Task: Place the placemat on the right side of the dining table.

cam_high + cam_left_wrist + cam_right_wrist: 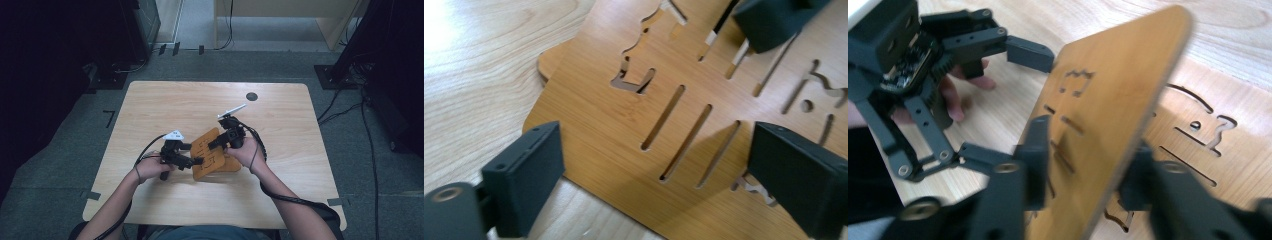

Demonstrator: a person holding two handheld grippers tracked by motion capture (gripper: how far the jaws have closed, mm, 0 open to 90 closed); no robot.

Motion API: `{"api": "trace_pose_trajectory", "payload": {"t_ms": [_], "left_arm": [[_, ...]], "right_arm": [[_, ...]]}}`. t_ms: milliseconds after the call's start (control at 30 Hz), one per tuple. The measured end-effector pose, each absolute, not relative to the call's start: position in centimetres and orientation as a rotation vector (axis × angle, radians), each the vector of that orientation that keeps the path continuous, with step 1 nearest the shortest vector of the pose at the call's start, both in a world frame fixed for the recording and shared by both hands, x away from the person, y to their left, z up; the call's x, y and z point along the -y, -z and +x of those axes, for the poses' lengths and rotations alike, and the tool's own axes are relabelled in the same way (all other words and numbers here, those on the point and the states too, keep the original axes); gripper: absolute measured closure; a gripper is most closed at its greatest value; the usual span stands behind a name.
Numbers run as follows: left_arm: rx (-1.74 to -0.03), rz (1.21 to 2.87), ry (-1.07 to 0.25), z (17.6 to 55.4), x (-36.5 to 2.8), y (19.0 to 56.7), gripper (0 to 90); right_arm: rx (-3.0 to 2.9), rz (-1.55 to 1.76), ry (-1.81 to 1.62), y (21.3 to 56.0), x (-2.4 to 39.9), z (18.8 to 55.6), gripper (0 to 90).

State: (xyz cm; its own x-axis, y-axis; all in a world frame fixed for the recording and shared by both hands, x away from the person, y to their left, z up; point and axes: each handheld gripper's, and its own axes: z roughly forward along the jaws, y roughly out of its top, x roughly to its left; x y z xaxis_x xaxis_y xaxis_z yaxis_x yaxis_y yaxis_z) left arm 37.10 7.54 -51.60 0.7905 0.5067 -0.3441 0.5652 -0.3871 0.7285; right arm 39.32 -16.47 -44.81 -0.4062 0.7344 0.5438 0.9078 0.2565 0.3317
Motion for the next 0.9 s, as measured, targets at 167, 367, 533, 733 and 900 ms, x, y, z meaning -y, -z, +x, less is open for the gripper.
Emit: {"api": "trace_pose_trajectory", "payload": {"t_ms": [167,367,533,733,900], "left_arm": [[-0.793,2.067,0.074,37.1,-7.7,51.6,3.4],[-0.787,2.084,0.027,37.1,-8.2,51.3,5.6],[-0.827,2.099,0.002,37.3,-9.3,51.4,13.6],[-0.817,2.112,-0.016,37.2,-9.7,51.3,13.6],[-0.801,2.123,-0.027,37.2,-9.8,51.4,13.6]], "right_arm": [[2.119,-1.542,0.899,45.2,17.1,39.8,78.9],[1.992,-1.526,0.944,45.2,17.5,40.0,84.7],[1.951,-1.531,0.99,44.9,18.1,40.2,87.5],[1.939,-1.537,1.017,44.4,18.5,40.2,87.5],[1.922,-1.541,1.063,43.9,19.2,40.4,87.5]]}}
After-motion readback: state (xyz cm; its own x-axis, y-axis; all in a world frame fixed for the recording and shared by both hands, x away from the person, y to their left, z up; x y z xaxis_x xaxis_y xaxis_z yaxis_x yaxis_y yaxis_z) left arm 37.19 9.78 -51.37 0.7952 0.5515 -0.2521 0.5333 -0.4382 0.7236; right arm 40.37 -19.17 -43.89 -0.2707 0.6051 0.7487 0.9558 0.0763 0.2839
